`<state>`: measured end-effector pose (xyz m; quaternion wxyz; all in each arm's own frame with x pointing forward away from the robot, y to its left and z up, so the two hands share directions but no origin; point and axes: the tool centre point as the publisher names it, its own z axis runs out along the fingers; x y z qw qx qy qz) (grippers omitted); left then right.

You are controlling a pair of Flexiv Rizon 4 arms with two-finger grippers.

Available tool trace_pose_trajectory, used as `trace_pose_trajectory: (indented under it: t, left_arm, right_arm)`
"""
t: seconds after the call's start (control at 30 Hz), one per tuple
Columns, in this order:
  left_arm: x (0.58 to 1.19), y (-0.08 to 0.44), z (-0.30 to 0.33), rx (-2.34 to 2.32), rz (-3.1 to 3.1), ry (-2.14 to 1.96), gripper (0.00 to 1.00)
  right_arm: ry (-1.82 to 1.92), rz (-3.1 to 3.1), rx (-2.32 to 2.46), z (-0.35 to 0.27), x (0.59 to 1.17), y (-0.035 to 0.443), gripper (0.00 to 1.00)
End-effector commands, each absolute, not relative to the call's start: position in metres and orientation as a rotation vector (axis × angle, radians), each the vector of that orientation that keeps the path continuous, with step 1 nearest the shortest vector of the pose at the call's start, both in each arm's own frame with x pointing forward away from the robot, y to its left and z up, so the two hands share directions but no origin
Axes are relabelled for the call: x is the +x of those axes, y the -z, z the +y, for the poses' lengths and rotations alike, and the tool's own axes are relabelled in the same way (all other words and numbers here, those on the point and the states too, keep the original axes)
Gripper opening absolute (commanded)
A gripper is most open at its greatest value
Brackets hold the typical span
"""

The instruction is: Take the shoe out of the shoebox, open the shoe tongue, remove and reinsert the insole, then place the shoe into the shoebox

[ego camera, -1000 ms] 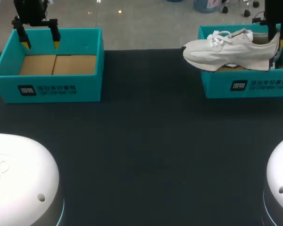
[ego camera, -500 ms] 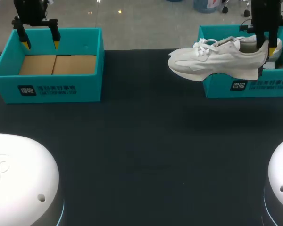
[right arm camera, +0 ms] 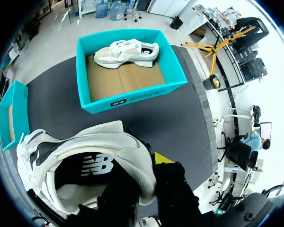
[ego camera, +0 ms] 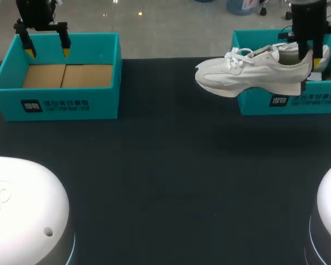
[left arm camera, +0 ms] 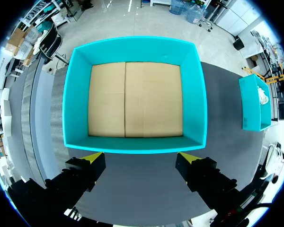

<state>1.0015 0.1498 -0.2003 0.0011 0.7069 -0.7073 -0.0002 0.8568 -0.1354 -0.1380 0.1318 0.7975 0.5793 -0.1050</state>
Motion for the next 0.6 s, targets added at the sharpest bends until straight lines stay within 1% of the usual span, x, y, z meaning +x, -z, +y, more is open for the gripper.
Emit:
trace_pose_trajectory:
  t: [0.03, 0.17, 0.43, 0.6]
  left_arm:
    - [1.001, 0.2, 0.15, 2.22, -2.221, 0.001, 1.0]
    - [1.001, 0.2, 0.15, 2.22, -2.221, 0.001, 1.0]
    - [1.001, 0.2, 0.15, 2.22, -2.221, 0.001, 1.0]
    - [1.001, 0.2, 0.15, 2.22, -2.221, 0.001, 1.0]
  right_arm:
    - [0.305, 1.682, 2.307, -0.13, 0.852, 0.138, 0.0]
    - [0.34, 1.658, 2.245, -0.103, 0.833, 0.141, 0.0]
    - [0.328, 1.669, 2.282, -0.063, 0.784, 0.142, 0.0]
    - [0.353, 1.678, 2.316, -0.038, 0.755, 0.152, 0.0]
